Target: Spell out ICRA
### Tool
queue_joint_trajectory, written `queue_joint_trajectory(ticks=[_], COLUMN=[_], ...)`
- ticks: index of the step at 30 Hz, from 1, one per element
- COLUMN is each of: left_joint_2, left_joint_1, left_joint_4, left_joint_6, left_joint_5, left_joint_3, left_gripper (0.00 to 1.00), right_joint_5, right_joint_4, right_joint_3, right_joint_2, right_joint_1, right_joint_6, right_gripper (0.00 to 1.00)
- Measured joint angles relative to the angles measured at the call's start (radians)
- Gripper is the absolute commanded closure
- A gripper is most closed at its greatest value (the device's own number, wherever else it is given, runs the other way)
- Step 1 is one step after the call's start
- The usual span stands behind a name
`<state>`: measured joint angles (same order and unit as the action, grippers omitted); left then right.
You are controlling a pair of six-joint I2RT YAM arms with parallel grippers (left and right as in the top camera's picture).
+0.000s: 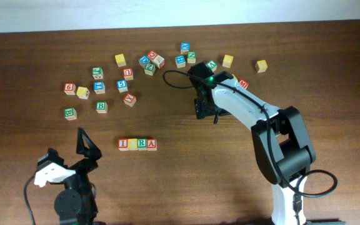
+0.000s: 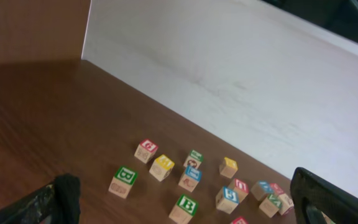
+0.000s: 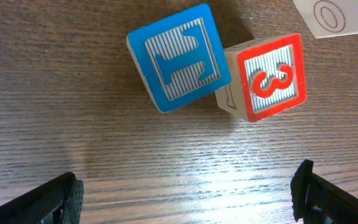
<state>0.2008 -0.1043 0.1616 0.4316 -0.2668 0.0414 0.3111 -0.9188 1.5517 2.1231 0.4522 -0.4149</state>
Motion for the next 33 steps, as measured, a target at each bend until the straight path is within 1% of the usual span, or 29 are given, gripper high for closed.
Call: queue_joint_trajectory(ticks=[9,11,14,16,20,24,33], left_joint_2=[-0.04,-0.049,-0.1,-0.15,-0.187,-0.187,-0.187], left_joint_1=[0.0,0.0,0.0,0.0,0.0,0.0,0.0], left_joint_4=[-0.003,-0.041,-0.159,-0.184,-0.163,-0.217,-0.217], left_joint_6=[0.0,0.0,0.0,0.0,0.0,0.0,0.0], left_joint_5=[0.0,0.0,0.0,0.0,0.0,0.0,0.0], left_joint_3=[-0.023,-0.023,-0.026,-0.03,-0.03,-0.03,-0.03], left_gripper=[0.01,0.01,0.01,0.01,0.01,0.01,0.01], right_joint_5=[0.0,0.0,0.0,0.0,0.003,0.003,0.003], right_joint_4=[0.0,0.0,0.0,0.0,0.0,0.0,0.0], right_joint_3=[0.0,0.0,0.0,0.0,0.0,0.0,0.0], right_joint_2=[0.0,0.0,0.0,0.0,0.0,0.0,0.0], right_joint_1=[0.0,0.0,0.0,0.0,0.0,0.0,0.0], right_joint_6=[0.0,0.0,0.0,0.0,0.0,0.0,0.0], right_gripper=[0.02,0.02,0.02,0.02,0.02,0.02,0.02])
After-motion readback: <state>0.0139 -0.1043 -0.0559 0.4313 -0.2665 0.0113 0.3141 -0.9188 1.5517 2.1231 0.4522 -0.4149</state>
